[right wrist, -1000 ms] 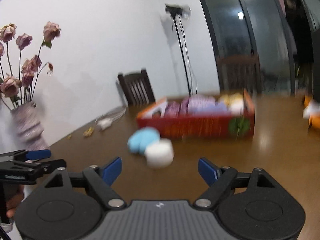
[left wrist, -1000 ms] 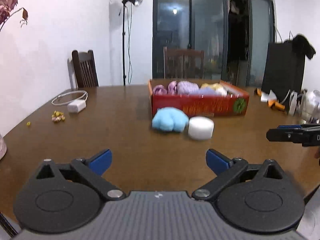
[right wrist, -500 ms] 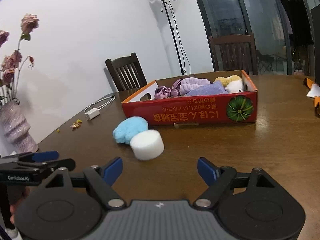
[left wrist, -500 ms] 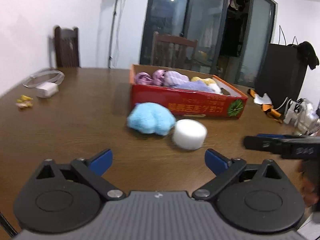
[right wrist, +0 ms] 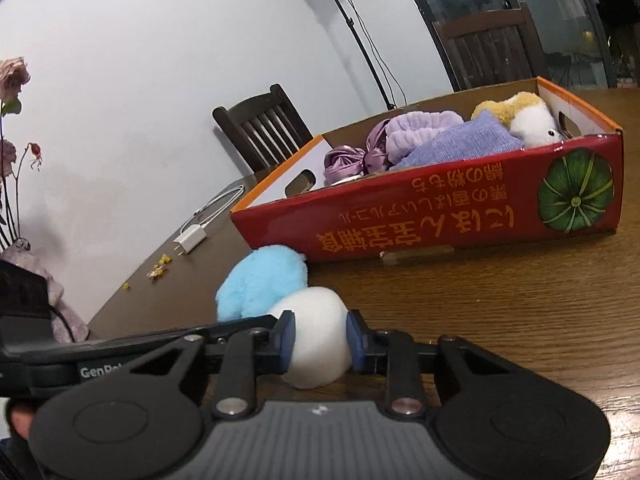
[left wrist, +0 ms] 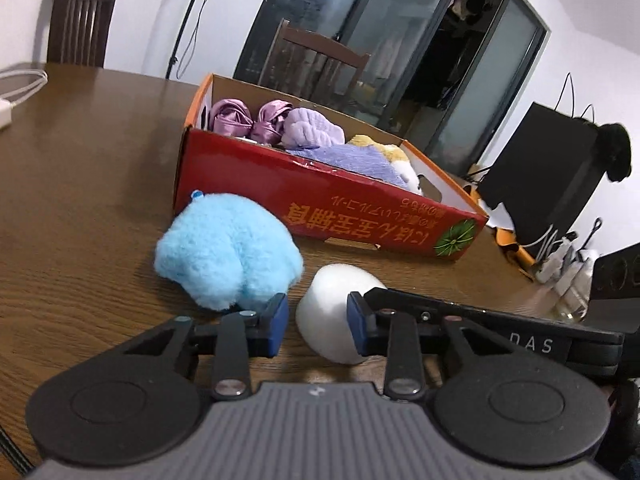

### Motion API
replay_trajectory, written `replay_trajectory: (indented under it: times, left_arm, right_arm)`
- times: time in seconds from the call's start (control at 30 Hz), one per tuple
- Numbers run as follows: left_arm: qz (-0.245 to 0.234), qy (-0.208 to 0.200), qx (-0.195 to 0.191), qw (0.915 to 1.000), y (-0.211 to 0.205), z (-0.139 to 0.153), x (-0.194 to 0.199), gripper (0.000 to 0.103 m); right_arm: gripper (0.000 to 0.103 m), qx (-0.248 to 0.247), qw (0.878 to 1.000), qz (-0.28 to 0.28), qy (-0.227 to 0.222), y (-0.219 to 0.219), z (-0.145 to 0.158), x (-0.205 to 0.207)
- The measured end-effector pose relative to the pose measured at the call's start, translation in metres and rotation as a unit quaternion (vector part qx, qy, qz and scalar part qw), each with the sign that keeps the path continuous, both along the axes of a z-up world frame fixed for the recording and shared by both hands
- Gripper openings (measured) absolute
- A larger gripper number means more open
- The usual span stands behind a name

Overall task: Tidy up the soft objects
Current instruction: 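Grasp the white foam cylinder with the right tool and lift it, then carry the foam cylinder into the box and open the right tool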

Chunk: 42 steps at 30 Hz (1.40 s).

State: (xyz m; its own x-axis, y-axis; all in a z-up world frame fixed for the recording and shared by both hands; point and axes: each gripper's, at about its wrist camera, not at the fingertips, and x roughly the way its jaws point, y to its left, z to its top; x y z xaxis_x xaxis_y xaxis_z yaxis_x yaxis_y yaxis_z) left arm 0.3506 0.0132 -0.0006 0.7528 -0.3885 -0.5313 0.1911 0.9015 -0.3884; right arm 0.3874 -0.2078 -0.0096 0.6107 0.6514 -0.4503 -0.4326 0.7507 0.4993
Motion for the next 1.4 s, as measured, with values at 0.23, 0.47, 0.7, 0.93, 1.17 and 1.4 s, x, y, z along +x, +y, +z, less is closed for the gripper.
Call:
replay_trajectory:
  times: [0.23,0.47,0.7,0.93,1.17,1.4]
  left_arm:
    - [0.0,0.002,-0.006,1.0,-0.002,-0.002,0.002,0.032]
    - [-0.006,-0.003,-0.01,0.9999,-0.002,-0.002,0.0,0.027]
    - [-0.011,-0.014,0.011,0.9998,-0.018,0.005,-0.035,0.02]
    - [-0.013,-0.022,-0.013,0.9996,-0.026,0.014,-0.124,0.019]
    - [-0.018,-0.06,-0.014,0.998,-0.03,0.036,-0.133,0.02]
    - [-0.032,-0.091,-0.011,0.9952,-0.023,0.066,-0.082,0.02]
  right_arm:
    - [0.026,-0.005,1.0,0.0,-0.005,0.002,0.0,-0.001]
    - [0.026,-0.024,0.999,0.003,-0.021,0.005,0.002,-0.006]
    - [0.022,0.0,1.0,-0.007,0.007,-0.003,0.003,-0.025]
    - [0.022,0.009,1.0,-0.005,0.013,-0.02,0.01,-0.124]
    - [0.021,0.01,0.999,-0.017,-0.026,-0.028,0.036,-0.144]
    - [0.021,-0.009,0.997,-0.012,-0.074,-0.021,0.068,-0.101]
